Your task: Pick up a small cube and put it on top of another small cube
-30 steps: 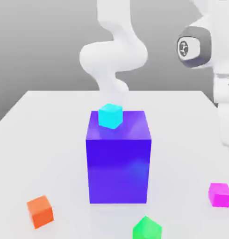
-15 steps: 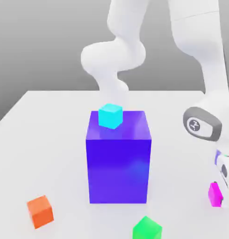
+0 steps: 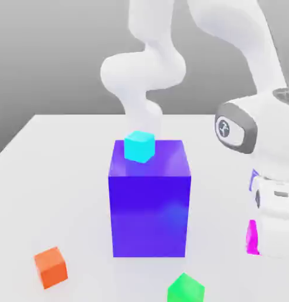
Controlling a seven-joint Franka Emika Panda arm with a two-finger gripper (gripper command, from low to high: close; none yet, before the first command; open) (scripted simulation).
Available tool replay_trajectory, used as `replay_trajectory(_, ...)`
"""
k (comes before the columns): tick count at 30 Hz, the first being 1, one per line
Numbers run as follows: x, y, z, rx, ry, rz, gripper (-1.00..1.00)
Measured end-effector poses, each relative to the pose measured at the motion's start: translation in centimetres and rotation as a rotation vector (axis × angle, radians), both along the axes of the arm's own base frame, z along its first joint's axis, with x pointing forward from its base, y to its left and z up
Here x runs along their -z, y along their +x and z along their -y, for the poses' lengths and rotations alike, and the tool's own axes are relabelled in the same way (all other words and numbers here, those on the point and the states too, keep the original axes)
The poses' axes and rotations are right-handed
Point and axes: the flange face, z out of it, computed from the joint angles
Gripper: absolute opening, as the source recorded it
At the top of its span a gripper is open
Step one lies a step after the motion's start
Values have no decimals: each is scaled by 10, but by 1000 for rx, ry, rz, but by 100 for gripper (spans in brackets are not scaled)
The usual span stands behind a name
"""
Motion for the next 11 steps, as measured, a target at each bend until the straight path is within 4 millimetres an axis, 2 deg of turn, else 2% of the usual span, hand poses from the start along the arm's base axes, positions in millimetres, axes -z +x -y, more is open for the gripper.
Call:
replay_trajectory(2, -11, 19, 49, 85, 4, 0, -100)
replay_trajectory(3, -10, 25, 66, 113, 6, 0, -100)
replay_trajectory(5, 8, 30, 79, 134, 8, 1, -100)
replay_trajectory(7, 34, 31, 82, 140, 8, 1, -100)
replay_trajectory(8, 43, 30, 83, 141, 8, 0, 100)
replay_trajectory(11, 43, 30, 83, 141, 8, 0, 100)
